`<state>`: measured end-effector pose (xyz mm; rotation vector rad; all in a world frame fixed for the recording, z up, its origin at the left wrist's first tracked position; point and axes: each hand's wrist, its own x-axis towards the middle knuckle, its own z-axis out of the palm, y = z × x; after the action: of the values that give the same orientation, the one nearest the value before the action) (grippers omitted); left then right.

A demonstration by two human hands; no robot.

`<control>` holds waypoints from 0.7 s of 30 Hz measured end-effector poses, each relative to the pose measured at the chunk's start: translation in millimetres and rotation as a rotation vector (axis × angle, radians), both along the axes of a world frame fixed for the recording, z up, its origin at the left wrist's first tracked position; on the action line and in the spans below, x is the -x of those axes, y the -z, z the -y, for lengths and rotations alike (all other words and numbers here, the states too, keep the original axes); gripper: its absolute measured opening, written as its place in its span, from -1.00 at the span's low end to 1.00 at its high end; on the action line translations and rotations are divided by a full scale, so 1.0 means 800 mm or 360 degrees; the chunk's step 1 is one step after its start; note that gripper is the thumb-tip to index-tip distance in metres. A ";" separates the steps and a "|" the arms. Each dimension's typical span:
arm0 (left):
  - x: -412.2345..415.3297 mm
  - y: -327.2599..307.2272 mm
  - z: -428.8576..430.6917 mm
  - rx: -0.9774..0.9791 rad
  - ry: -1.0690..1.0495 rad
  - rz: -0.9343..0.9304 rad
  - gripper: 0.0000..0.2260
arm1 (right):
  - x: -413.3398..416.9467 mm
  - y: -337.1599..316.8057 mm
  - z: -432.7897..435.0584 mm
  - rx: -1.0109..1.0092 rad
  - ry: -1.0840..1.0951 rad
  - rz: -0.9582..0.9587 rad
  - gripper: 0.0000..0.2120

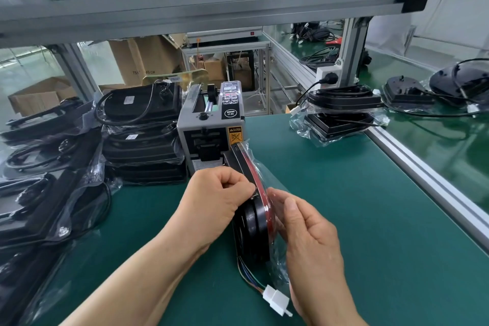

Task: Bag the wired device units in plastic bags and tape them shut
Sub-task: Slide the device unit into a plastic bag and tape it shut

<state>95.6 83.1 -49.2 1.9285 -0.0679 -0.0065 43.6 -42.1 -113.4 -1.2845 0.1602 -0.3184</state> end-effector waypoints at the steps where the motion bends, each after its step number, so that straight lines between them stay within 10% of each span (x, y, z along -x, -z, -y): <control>1: 0.000 0.000 0.000 -0.0002 0.0002 -0.0004 -0.86 | 0.000 0.000 0.000 0.0002 0.0006 -0.0001 -0.69; 21: 0.005 0.014 0.003 0.0042 -0.0085 0.0116 -0.93 | 0.004 -0.007 -0.002 0.0040 -0.0015 -0.0024 -0.71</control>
<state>91.8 80.4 -60.3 1.9035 -0.0646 0.1002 40.6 -40.6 -107.7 -1.3127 0.1637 -0.3036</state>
